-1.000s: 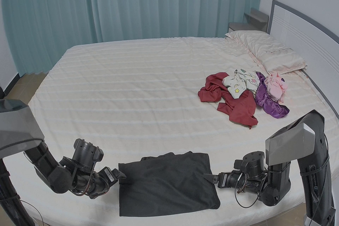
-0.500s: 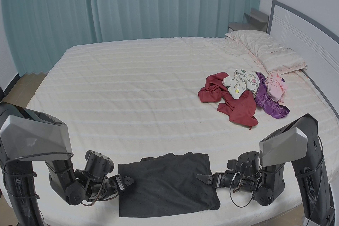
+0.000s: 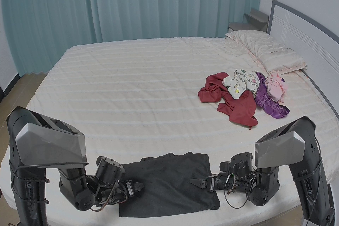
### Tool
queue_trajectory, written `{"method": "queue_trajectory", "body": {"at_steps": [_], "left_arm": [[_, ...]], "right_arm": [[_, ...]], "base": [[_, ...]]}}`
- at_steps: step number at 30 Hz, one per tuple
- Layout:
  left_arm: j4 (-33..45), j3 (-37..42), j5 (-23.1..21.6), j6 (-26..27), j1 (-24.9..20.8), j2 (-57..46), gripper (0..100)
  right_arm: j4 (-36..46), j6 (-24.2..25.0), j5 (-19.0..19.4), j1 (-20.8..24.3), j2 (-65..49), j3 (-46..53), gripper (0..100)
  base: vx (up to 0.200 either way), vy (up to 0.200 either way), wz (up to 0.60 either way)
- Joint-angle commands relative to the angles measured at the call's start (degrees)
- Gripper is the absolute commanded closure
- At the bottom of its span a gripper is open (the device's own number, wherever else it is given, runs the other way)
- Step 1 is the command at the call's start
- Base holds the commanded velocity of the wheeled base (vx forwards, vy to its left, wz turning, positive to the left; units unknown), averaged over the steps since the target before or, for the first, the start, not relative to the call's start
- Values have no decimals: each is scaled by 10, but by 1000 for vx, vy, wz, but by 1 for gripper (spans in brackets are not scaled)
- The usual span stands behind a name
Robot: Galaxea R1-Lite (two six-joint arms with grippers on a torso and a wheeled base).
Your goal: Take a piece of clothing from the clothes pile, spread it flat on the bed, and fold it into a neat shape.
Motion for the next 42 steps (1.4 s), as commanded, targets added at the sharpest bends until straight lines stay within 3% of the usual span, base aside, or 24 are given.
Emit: {"method": "queue_trajectory", "body": {"at_steps": [1,9,10,12,13,26,32,35,42], "left_arm": [[-2,-14,7,-1,-13,14,0],[-2,-22,7,-5,-20,14,0],[-2,-27,7,-19,-23,14,0],[-2,-27,7,-35,-32,10,0],[-2,-27,7,-37,-35,10,100],[-2,-22,2,-58,-38,3,100],[-2,-13,9,-82,-45,-12,100],[-2,-13,7,-109,-46,-41,100],[-2,-8,7,-111,-50,-43,100]], "right_arm": [[4,-1,1,9,-3,-9,0],[8,-1,2,13,-3,-13,0],[14,-1,2,15,-4,-14,100],[20,-1,2,16,-5,-16,100],[23,-1,2,16,-7,-18,100],[17,11,-1,15,-8,-11,100],[-31,30,-7,15,-24,30,100],[-69,35,-39,13,-24,58,100],[-67,87,-34,13,-22,60,100]], "base": [[0,0,0],[0,0,0],[0,0,0],[0,0,0],[0,0,0],[0,0,0],[0,0,0],[0,-200,0],[0,-200,0]]}}
